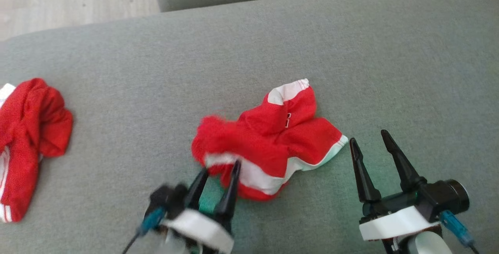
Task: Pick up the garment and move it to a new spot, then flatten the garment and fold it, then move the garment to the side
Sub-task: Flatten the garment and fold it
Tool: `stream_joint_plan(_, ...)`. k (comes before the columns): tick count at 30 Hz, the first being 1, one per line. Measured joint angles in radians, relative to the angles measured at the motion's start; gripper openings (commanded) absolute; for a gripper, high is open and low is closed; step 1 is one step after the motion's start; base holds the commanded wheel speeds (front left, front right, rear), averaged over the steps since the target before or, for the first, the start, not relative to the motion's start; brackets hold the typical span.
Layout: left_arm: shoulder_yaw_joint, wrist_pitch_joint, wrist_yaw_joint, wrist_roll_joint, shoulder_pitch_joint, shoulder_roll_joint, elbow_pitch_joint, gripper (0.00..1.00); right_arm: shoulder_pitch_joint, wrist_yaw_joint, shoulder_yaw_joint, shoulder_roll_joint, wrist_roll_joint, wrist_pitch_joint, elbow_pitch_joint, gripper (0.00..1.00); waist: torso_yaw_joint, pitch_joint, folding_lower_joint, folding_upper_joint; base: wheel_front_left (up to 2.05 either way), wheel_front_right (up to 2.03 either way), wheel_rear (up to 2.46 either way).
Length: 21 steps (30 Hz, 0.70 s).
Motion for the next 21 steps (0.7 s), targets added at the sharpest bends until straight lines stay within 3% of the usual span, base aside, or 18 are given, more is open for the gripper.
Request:
stream_joint_plan(9, 0.101, 0.000, -0.034, 0.021, 0.026, -0.013, -0.002, 1.00, 0.025, 0.000, 0.008, 0.000, 0.000, 0.000, 0.006, 1.00, 0.009, -0.018, 0.0000, 0.0000, 0.00, 0.00, 0.00)
stream_joint_plan(21, 0.098, 0.000, -0.034, -0.038, 0.026, 0.068, -0.011, 1.00, 0.010, 0.000, -0.023, 0.002, 0.001, 0.000, 0.005, 1.00, -0.013, 0.014, 0.0001, 0.0000, 0.00, 0.00, 0.00)
